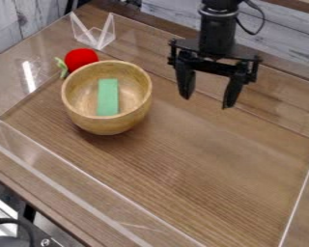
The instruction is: Put the green block in the brown bowl
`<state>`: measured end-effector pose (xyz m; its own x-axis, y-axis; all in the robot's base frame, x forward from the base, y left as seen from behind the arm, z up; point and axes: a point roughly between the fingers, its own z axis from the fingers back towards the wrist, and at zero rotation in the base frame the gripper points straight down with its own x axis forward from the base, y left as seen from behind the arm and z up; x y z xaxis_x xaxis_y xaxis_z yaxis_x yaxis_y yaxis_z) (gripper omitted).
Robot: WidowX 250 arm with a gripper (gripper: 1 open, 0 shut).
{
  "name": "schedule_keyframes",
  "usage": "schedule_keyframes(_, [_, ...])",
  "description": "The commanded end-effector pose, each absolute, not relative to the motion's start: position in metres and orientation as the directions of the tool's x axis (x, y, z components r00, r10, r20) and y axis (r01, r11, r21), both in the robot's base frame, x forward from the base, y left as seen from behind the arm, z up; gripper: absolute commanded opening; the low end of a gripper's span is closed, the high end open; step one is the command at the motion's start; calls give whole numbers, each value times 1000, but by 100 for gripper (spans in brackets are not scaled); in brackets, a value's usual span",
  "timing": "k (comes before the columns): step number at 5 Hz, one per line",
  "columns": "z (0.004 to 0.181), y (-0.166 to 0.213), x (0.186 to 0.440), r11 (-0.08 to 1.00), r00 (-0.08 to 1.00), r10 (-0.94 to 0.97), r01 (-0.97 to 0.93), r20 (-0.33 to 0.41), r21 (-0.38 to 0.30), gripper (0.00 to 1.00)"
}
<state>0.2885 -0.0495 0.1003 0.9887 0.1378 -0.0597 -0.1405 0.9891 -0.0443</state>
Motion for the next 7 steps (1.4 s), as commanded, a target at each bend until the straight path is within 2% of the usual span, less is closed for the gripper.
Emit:
schedule_keyframes(1, [119,-54,282,993,994,113,-113,5,-45,100])
schedule_keyframes(3, [87,-65,297,980,980,197,-196,19,-25,100])
schedule_keyframes(5, [64,-54,291,989,988,149,-148,31,-20,100])
schedule_keyframes(7, [73,-33,281,996,995,84,-83,45,-19,100])
